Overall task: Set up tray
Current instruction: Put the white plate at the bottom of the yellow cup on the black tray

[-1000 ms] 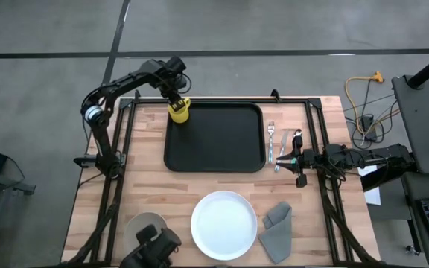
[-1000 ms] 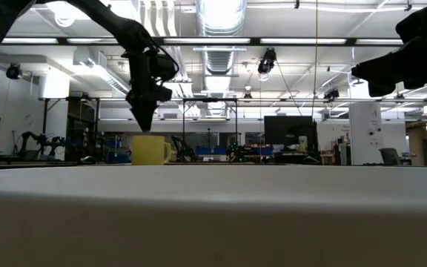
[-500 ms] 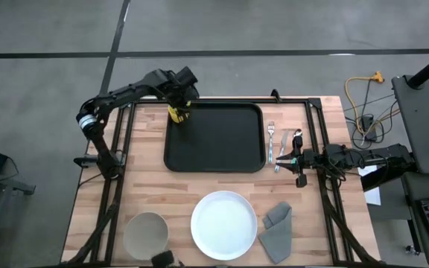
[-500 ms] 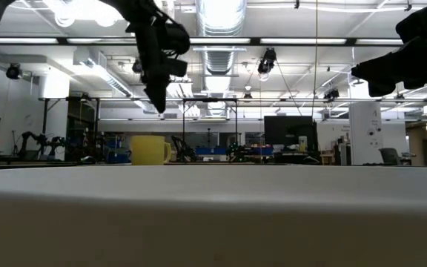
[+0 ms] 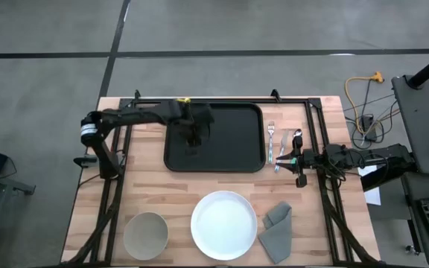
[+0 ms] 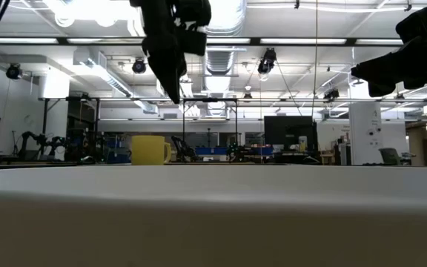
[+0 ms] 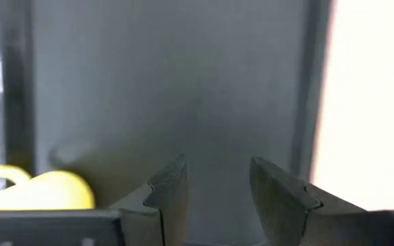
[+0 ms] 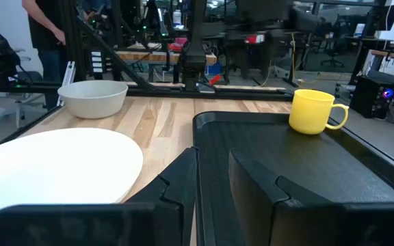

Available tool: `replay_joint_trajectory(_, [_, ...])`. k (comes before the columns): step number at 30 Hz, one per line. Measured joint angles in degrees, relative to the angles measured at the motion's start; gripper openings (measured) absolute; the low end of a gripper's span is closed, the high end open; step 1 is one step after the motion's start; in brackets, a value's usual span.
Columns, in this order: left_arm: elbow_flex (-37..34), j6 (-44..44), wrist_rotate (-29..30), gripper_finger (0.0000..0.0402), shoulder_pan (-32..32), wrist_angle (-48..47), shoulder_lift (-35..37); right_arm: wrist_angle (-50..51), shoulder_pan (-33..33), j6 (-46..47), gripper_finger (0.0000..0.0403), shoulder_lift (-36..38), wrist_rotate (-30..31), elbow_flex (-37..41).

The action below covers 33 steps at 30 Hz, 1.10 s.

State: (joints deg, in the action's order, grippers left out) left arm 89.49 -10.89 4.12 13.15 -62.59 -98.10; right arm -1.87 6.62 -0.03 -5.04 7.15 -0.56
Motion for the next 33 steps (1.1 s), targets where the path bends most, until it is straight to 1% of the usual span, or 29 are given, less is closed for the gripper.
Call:
replay_joint_trajectory(10, [-0.10, 5.47, 0.07, 0.0135, -12.45, 0.04, 0.00, 0.00, 0.01, 0.00, 0.0068, 0.00, 0.00, 0.00])
replay_joint_trajectory(19, [-1.26, 5.74, 0.09, 0.0135, -22.55, 0.30, 0.00, 0.00, -0.01, 0.00, 0.0077, 0.00, -0.01, -0.02])
replay_joint_trajectory(24, [-1.38, 5.63, 0.09, 0.0135, -26.55, 1.24, 0.00, 0.00, 0.01, 0.00, 0.0079, 0.00, 0.00, -0.01])
replay_joint_trajectory(30, [-1.40, 5.57, 0.09, 0.0135, -30.13, 2.88, 0.00, 0.00, 0.00, 0.00, 0.0071, 0.00, -0.01, -0.02])
replay_joint_trajectory(33, [-1.72, 5.50, -0.01, 0.0135, -31.69, 5.40, 0.00, 0.00, 0.01, -0.01, 0.0068, 0.00, 0.00, -0.01])
